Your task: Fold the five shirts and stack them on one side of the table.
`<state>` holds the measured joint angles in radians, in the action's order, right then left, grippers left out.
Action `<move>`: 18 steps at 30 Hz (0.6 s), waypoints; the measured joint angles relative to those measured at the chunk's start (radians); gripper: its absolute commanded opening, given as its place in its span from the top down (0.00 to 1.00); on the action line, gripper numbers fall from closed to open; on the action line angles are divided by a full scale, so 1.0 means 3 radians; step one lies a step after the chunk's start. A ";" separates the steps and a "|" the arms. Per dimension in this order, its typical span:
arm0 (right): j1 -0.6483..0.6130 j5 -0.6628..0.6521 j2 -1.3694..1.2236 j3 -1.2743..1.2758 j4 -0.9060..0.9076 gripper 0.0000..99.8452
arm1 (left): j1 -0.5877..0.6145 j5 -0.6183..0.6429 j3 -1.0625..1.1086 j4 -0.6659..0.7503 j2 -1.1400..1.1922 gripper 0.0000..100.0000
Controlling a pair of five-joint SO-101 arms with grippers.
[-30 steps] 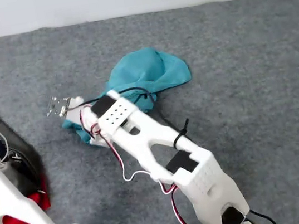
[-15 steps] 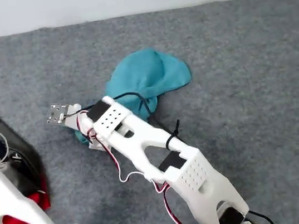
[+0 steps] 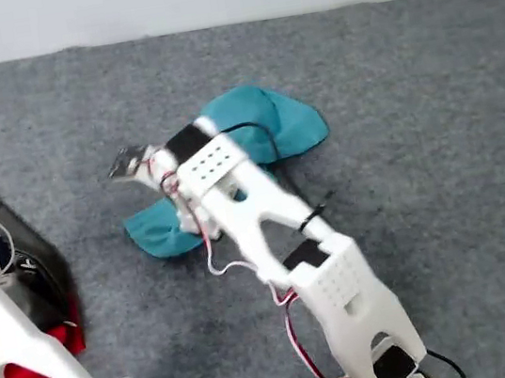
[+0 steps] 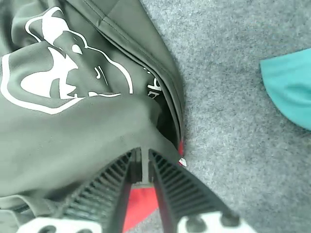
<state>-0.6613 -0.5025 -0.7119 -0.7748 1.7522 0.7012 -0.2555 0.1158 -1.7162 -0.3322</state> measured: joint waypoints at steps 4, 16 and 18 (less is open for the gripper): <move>0.0261 0.0000 0.0460 0.0281 0.0005 0.99 | 0.0000 0.0000 0.0000 0.0000 0.0000 0.97; 0.0910 -0.0665 0.1713 0.2327 0.0005 0.99 | 0.0000 0.0000 0.0000 0.0000 0.0000 0.97; 0.1100 -0.0859 0.1780 0.2532 0.0005 0.99 | 0.0000 0.0000 0.0000 0.0000 0.0000 0.97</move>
<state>-0.3314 -0.7603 -0.1780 -0.0153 1.7538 0.7012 -0.2555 0.1158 -1.7162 -0.3322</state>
